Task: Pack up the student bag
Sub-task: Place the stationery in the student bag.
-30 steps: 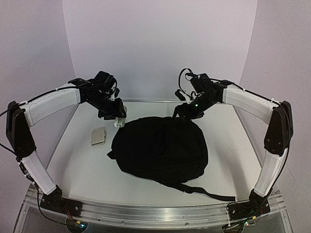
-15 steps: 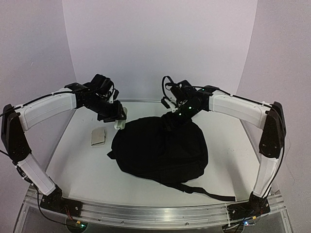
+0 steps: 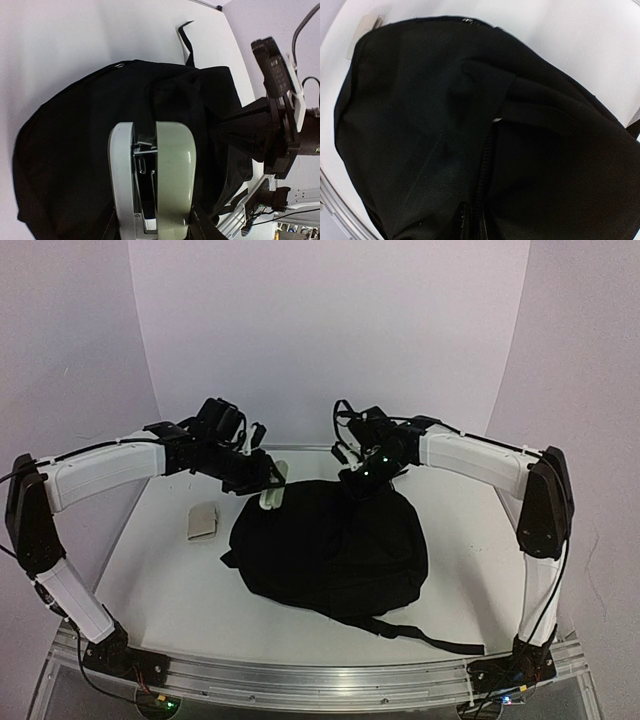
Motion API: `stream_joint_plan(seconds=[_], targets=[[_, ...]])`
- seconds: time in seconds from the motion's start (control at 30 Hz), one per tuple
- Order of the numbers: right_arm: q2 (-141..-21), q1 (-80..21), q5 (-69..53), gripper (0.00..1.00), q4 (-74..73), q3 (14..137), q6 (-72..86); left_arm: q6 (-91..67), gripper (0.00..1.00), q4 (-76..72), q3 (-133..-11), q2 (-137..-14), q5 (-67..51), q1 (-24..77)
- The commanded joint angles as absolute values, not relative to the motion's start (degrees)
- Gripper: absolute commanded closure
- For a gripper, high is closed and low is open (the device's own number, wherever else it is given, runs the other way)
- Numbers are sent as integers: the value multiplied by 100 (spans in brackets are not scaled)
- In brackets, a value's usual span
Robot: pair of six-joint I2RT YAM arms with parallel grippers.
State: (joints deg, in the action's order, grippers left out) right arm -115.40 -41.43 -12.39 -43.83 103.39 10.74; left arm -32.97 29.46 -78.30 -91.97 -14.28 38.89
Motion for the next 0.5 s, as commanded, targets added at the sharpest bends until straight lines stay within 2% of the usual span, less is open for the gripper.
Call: stream_joint_plan(seconds=[0.0,0.1,0.17,0.47], targets=[[-11185,-3543,-2277,91,-4280,10274,1287,-3231,69,1938,-8167,-9806,-2093,4062],[-11255,-3230,-3009,93,-4250,10026,1416,-3165,69,1701,-8403,-10166,-2314,4179],[-11268,-3085,-3183,100,-4229,9901,1371,-3115,68,1580,-8491,-10373,-2456,4256],[-10930,-2980,-3752,100,-4125,9619,1337,-2959,69,1545,-8504,-10539,-2473,4397]])
